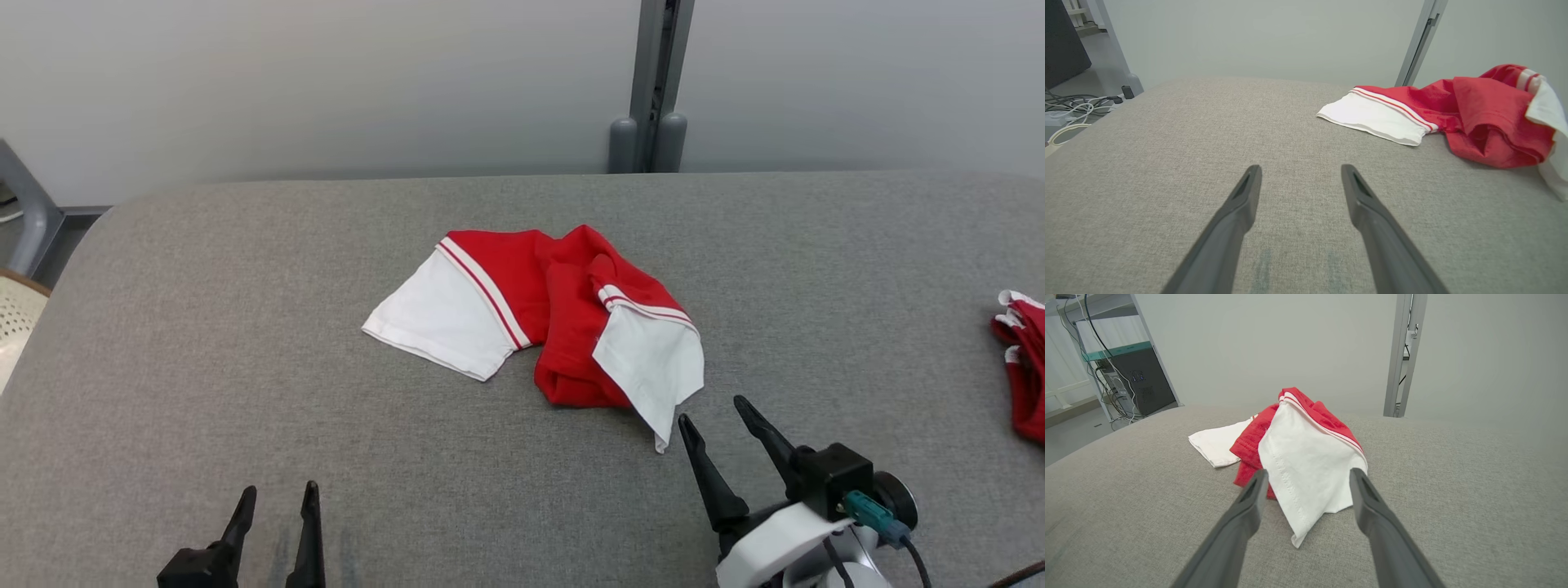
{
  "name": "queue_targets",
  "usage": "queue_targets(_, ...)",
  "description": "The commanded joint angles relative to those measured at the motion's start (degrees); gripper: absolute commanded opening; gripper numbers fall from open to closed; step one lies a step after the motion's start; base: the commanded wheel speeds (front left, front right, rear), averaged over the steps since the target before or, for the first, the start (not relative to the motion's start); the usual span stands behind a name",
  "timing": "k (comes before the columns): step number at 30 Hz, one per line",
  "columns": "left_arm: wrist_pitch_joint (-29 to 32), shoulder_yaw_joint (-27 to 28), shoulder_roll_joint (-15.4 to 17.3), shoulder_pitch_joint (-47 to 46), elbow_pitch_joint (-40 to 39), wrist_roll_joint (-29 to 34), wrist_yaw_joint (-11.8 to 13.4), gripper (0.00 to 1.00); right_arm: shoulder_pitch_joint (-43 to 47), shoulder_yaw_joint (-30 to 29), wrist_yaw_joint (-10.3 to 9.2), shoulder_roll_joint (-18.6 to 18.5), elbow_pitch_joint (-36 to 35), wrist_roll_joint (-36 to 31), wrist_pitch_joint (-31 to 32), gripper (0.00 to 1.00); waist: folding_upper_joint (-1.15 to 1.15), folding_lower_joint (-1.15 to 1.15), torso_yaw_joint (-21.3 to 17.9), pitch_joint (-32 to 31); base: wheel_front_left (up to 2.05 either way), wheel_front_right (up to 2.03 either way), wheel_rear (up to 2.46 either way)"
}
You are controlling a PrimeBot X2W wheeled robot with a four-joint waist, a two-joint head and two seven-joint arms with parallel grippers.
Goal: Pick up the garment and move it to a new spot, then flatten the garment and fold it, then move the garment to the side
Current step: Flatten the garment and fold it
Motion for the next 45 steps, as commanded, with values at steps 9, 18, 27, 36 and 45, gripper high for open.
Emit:
queue_targets(9, -0.3, -3.0, 0.2, -3.6, 0.2, -2.1, 0.4, 1.0, -6.6, 1.6, 0.01, -0.3, 3.1, -2.3, 0.0, 1.0, 0.0, 0.0, 5.8, 5.8, 0.0, 0.0, 0.0)
queue_targets(18, -0.3, -4.3, 0.2, -5.6, -0.3, -3.4, 1.1, 1.0, -9.2, -1.0, 0.01, -0.3, 5.0, -5.2, 0.0, 1.0, 0.0, 0.0, 7.4, 8.6, 0.0, 0.0, 0.0)
queue_targets(27, -0.3, -5.3, 0.2, -7.0, -0.5, -4.3, 1.6, 1.0, -10.1, -2.3, 0.01, -0.3, 4.7, -5.8, 0.0, 0.65, 0.0, 0.0, 7.1, 9.8, 0.0, 0.0, 0.0)
queue_targets(36, -0.3, -5.3, 0.2, -7.1, -0.1, -4.3, 1.4, 1.0, -8.9, -5.0, 0.01, -0.3, 1.2, -4.3, 0.0, 0.0, 0.0, 0.0, 6.4, 9.4, 0.0, 0.0, 0.0)
queue_targets(45, -0.3, -5.9, 0.2, -6.5, -0.2, -4.6, 1.2, 1.0, -10.0, -14.1, 0.01, -0.3, -5.6, -2.7, 0.0, 0.0, 0.0, 0.0, 5.4, 8.4, 0.0, 0.0, 0.0)
